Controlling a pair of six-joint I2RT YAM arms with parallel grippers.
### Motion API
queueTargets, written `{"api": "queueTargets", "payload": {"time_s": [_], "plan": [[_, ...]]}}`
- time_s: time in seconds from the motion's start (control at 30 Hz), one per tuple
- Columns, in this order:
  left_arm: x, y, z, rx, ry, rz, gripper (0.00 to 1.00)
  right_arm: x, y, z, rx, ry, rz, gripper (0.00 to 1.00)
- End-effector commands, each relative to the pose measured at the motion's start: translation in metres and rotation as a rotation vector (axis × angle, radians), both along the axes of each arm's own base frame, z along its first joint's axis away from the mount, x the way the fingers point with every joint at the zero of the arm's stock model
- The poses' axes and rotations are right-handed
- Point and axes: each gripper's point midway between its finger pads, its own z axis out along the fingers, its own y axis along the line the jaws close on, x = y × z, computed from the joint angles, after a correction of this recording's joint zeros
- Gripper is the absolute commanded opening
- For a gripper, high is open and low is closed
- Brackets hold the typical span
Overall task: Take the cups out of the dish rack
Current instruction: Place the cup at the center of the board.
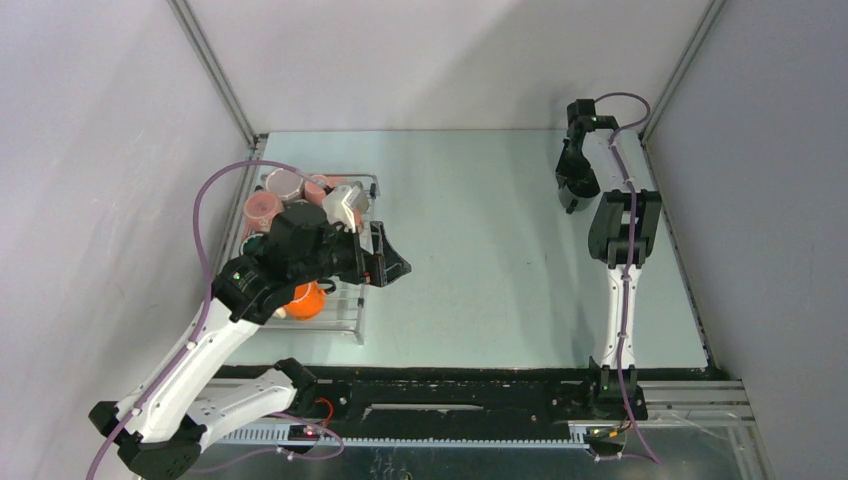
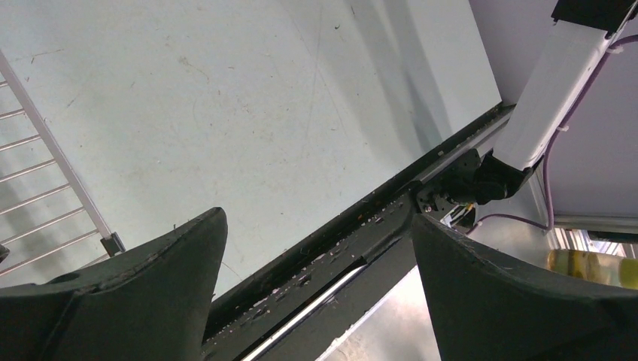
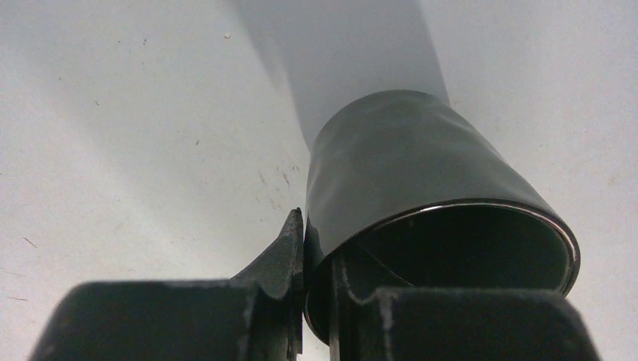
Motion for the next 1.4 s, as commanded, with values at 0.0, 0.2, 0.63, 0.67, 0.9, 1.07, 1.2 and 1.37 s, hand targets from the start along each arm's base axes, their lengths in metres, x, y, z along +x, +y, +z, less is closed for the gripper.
{"api": "queueTargets", "payload": {"time_s": [0.0,0.2,0.63,0.67,0.9,1.07,1.2,1.37], "plan": [[0.003,0.001,0.02,-0.016,-0.064,-0.003,1.0,0.018,-0.005,0.021,-0.045,-0.08,0.011,0.0],[0.005,0.0,0.015,-0.008,-0.054,0.001,1.0,0.016,-0.005,0.006,-0.047,-0.046,0.017,0.24],[0.012,0.0,0.011,0.009,-0.048,0.027,1.0,0.025,-0.001,0.045,-0.049,-0.13,0.017,0.75],[0.013,0.0,0.011,0.01,-0.048,0.029,1.0,0.024,-0.001,0.052,-0.051,-0.142,0.012,0.78],[0.021,0.002,0.015,0.018,-0.066,0.063,1.0,0.004,-0.002,0.098,-0.03,-0.176,-0.045,1.0],[0.029,0.0,0.015,0.01,-0.074,0.082,1.0,-0.014,0.007,0.131,0.0,-0.217,-0.062,1.0],[0.037,0.0,0.017,0.023,-0.078,0.101,1.0,-0.029,0.028,0.151,0.007,-0.243,-0.03,1.0],[0.048,0.006,0.021,0.037,-0.093,0.159,1.0,-0.054,0.062,0.173,-0.004,-0.273,0.041,1.0]]}}
